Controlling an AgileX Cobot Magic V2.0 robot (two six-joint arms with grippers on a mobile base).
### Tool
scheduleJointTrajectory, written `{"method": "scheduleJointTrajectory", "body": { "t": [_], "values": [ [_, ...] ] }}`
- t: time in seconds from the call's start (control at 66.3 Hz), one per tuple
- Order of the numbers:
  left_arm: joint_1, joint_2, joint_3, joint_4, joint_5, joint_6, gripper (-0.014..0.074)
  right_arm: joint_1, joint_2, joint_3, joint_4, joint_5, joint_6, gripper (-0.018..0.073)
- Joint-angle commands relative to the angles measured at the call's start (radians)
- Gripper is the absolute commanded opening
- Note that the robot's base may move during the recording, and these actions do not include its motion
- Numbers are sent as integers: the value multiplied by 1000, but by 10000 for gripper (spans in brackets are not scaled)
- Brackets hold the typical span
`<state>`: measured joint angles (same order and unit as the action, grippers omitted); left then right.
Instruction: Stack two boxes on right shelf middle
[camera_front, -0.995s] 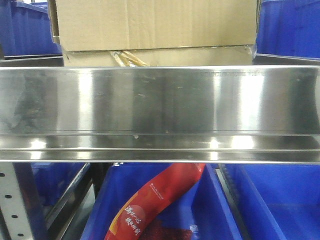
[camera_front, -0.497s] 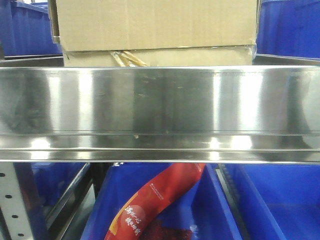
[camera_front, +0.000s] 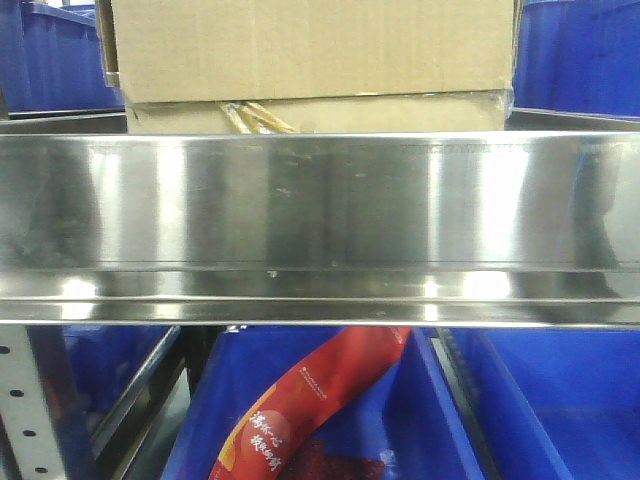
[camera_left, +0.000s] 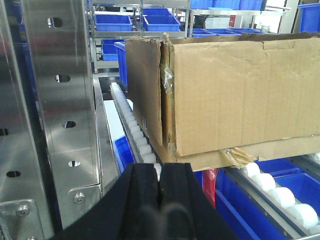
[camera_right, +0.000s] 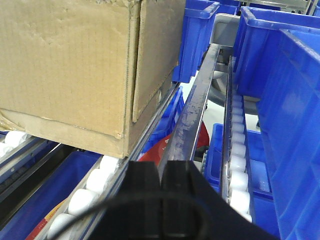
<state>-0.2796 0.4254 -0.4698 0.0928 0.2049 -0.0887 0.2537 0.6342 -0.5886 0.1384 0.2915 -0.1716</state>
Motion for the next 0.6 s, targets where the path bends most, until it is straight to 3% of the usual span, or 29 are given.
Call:
{"method": "scheduleJointTrajectory", "body": {
  "t": [0.0,0.286,0.588],
  "values": [
    [-6,-6,0,1,-21,2,-111,-1,-8,2,-12,-30,-5,-162],
    [5,-25,33,-18,-38,2,-111,-1,-8,2,-12,-30,-5,-162],
    [239,-289,260,-46,-94,2,-111,-1,-8,2,-12,-30,-5,-162]
  ]
}}
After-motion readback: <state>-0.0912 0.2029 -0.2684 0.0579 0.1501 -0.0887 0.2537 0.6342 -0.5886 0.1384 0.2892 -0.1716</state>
